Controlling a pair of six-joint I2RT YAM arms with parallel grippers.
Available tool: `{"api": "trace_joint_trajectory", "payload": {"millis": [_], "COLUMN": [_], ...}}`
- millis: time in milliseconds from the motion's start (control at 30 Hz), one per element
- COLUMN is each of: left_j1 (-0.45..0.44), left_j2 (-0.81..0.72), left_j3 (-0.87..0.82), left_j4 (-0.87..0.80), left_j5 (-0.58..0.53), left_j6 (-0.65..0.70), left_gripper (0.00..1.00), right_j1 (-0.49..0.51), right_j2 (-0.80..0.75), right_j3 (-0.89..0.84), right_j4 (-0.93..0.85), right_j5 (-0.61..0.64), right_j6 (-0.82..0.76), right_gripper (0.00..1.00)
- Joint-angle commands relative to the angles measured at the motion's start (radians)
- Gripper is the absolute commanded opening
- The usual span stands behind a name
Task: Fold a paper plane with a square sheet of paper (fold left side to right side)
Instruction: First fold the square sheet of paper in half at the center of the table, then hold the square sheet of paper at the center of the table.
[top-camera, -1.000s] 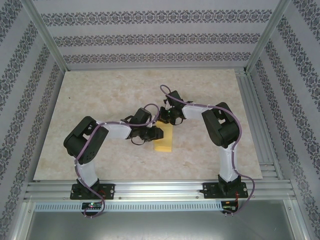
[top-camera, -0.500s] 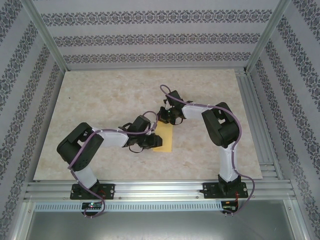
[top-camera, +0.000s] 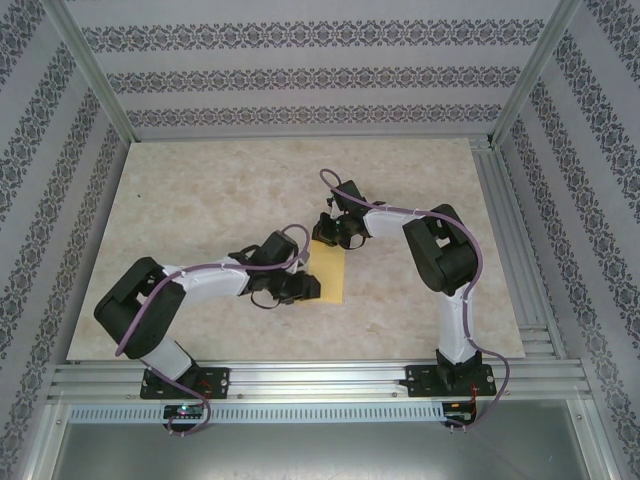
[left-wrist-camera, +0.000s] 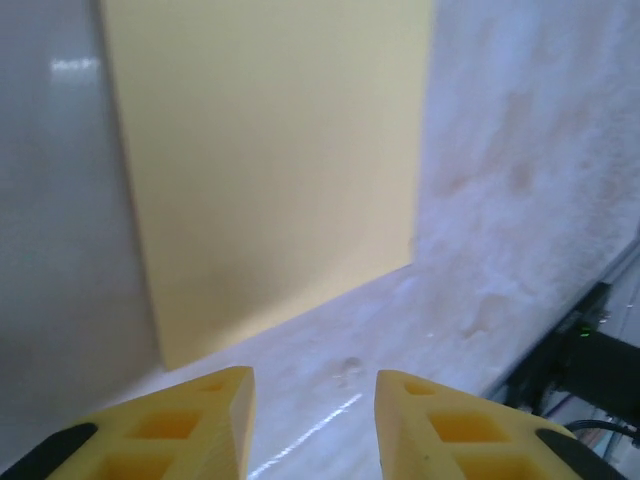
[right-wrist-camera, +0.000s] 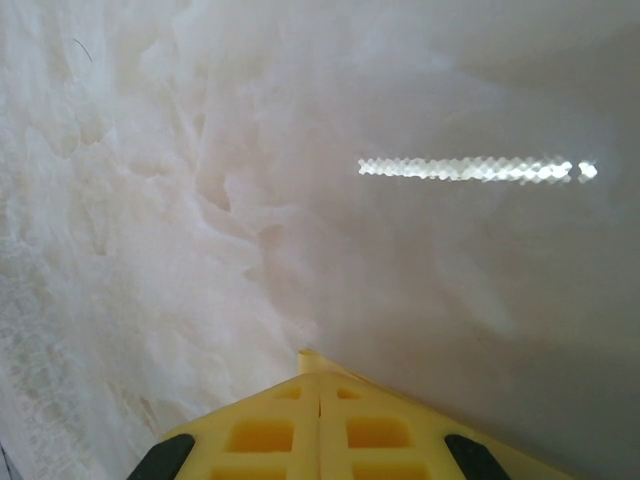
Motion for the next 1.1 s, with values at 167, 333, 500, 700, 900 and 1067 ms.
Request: {"api": "trace_joint_trajectory", "payload": {"millis": [167,333,500,700,900,1067], "left_j1": [0.066,0.072,0.073,0.072,0.071,0.071], "left_j2": [0.074,0.197,0.269,0.286,0.271,0.229], "left_j3": [0.199,0.234,0.205,0.135,0.084,0.076], "left_j4": [-0.075,-0.012,0.047,0.104,0.131,0.097], "left_j5": [0.052,0.061,0.060,0.057,0.057,0.032], "left_j6": [0.113,0.120,0.105,0.077,0.061,0.075], "left_gripper": [0.37,0.34,0.31,0.30,0.28,0.23], "right_j1": [0.004,0.009,0.012,0.010,0.003,0.008], "right_j2": [0.064,0.065,0.065,0.044,0.002,0.036], "right_j3": [-0.014,-0.016,-0.019,-0.008,0.034,0.035], "right_j4": [-0.045,-0.040,-0.034,-0.021,-0.056,-0.049], "right_j5": [0.107,0.101,0.097,0.090,0.104,0.086], "right_j6": [-0.029,-0.027,-0.022,-0.028,-0.051,-0.039], "right_gripper": [0.06,0.06,0.06,0.07,0.08,0.08]}}
